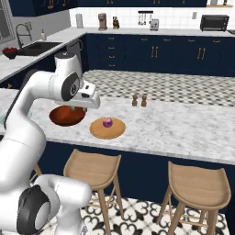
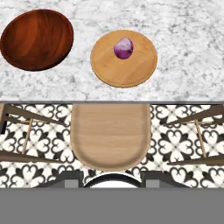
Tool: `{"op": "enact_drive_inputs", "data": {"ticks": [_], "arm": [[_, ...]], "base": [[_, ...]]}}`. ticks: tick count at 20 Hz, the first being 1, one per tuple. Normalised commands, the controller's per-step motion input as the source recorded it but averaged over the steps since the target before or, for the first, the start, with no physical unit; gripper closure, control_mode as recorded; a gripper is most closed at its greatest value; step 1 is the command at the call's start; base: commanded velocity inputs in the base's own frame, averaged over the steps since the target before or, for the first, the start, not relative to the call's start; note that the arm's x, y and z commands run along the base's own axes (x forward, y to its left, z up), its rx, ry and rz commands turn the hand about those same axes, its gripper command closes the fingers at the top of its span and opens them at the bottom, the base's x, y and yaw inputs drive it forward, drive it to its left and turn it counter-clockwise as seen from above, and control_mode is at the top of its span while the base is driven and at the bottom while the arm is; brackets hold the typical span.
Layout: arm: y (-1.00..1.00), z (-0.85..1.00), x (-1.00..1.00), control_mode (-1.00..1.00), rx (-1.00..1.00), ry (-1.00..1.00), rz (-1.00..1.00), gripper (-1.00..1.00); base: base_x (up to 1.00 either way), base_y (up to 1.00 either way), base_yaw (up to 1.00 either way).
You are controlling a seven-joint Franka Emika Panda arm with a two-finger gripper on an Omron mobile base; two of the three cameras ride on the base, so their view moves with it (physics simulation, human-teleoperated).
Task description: Pick the chicken drumstick and onion from their plates and place them in the bowl. Then put the bowl in the fridge.
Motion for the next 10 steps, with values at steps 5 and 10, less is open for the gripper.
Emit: {"op": "enact_drive_inputs", "data": {"ticks": [5, 10], "arm": [[0.0, 0.0, -0.52, -1.0, 0.0, 0.0, 0.0, -1.0], [0.0, -0.27, -0.12, -1.0, 0.0, 0.05, 0.0, -1.0]], "base": [[0.0, 0.0, 0.0], [0.0, 0.0, 0.0]]}}
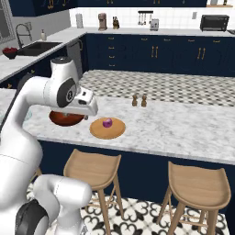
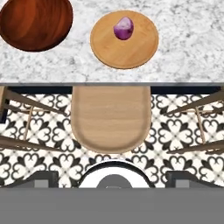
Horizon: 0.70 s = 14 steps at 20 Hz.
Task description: Pick the chicken drumstick and onion from their plates and place them in the bowl. Then put the bowl in the fridge.
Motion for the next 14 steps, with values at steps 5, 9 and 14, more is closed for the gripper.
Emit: {"op": "enact_drive_inputs", "data": {"ticks": [5, 9, 14], "arm": [[-0.05, -0.45, 0.87, -1.0, 0.0, 0.0, 0.03, -1.0], [-0.23, -0.49, 0.71, -1.0, 0.0, 0.0, 0.0, -1.0], [-0.03, -0.56, 0.79, -1.0, 0.0, 0.0, 0.0, -1.0]], "base": [[0.0, 0.0, 0.0], [0.0, 0.0, 0.0], [0.0, 0.0, 0.0]]}}
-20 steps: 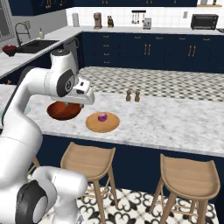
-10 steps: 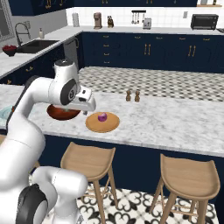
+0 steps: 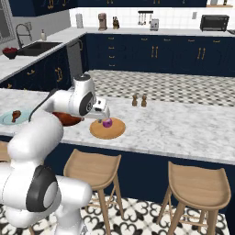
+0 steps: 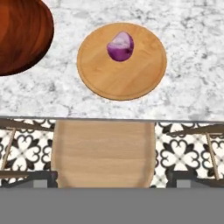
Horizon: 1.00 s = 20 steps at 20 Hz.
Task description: Pick the chicken drumstick and onion from their plates and place them in the bowl. Then put the bowl in the fridge.
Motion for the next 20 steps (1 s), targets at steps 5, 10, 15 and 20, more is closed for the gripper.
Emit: {"op": "enact_drive_inputs", "data": {"ticks": [5, 10, 15, 20], "arm": [[-0.01, -0.32, 0.74, -1.0, 0.0, 0.01, 0.0, -1.0], [0.0, -0.09, 0.31, -1.0, 0.04, 0.0, -0.09, -1.0], [-0.01, -0.12, 0.01, -1.0, 0.18, 0.11, -0.26, -1.0], [-0.01, -0.34, 0.27, -1.0, 0.0, 0.07, -0.2, -1.0]], "base": [[0.0, 0.0, 0.0], [0.0, 0.0, 0.0], [0.0, 0.0, 0.0], [0.0, 0.0, 0.0]]}}
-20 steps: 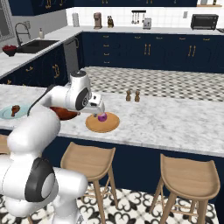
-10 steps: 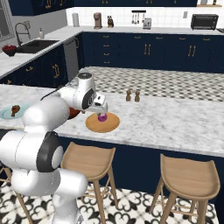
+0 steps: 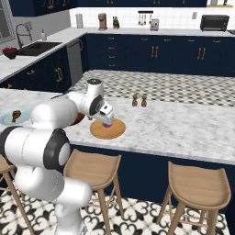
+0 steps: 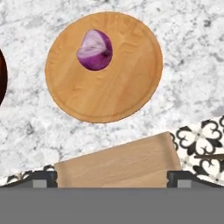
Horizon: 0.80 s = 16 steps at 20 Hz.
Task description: Pick the chicken drumstick and onion from their plates and place them in the bowl. Then put the bowl in the fridge.
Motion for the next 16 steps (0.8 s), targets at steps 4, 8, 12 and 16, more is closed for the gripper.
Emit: {"op": "enact_drive_inputs", "data": {"ticks": [4, 8, 12, 16], "arm": [[-0.02, -0.1, 0.44, -1.0, 0.0, 0.05, -0.03, -1.0], [-0.01, -0.15, 0.26, -1.0, 0.0, 0.0, 0.0, -1.0], [-0.02, -0.42, 0.34, -1.0, 0.0, 0.0, 0.0, -1.0], [0.0, -0.44, 0.48, -1.0, 0.0, 0.0, 0.0, -1.0]], "base": [[0.0, 0.0, 0.0], [0.0, 0.0, 0.0], [0.0, 0.0, 0.0], [0.0, 0.0, 0.0]]}}
